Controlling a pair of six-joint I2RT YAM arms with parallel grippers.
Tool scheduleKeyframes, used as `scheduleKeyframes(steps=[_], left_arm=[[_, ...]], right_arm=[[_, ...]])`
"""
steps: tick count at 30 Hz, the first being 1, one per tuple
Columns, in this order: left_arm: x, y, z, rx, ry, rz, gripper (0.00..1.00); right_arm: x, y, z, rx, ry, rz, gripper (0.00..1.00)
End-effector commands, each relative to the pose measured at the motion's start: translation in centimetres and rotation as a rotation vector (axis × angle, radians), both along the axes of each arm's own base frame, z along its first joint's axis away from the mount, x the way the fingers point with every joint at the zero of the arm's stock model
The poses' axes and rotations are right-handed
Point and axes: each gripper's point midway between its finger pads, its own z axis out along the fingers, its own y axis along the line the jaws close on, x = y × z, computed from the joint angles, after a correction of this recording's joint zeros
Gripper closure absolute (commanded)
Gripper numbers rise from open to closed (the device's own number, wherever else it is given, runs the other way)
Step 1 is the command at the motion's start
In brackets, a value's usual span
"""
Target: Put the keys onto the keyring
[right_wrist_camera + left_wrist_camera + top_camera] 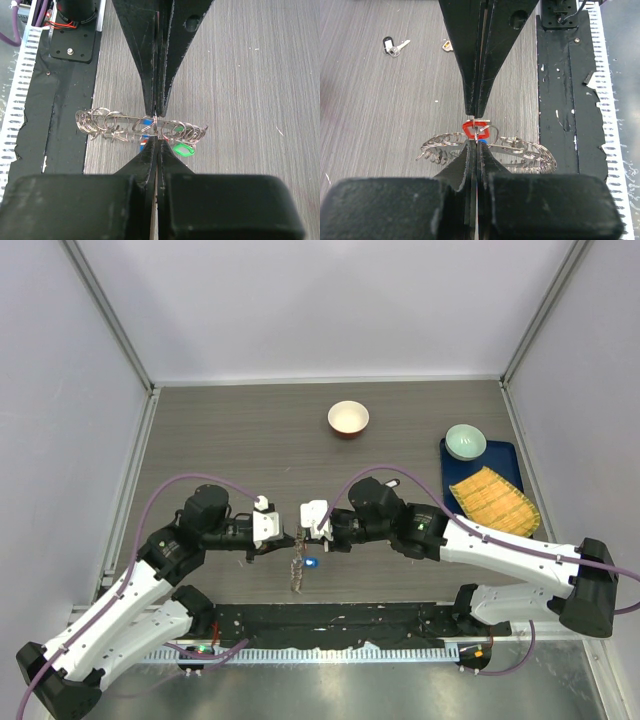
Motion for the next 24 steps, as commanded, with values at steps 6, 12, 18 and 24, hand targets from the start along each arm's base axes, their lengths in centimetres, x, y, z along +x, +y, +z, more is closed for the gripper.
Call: scheduleKeyframes(steps=[6,12,18,24], left_arm=[[0.82,-0.42,1.81,-0.049,-0.085,0.005,1.00],[0.80,-0.44,1.80,-0.049,-0.084,0.006,1.00],[0.88,-0.38,1.84,-0.048,-0.089,0.011,1.00],[0.96,-0.34,1.88,-0.050,-0.092,0.017,1.00]], right_arm=[[0.50,0.25,1.28,0.042,-0.016,-0.023,0.99],[0.47,0.31,1.46,0.047,-0.015,-0.019,0.99],[0.35,0.39,1.44,0.047,-0.008,-0.013,0.99],[0.69,0.21,1.37,0.045,-0.009,-0.034,0.99]])
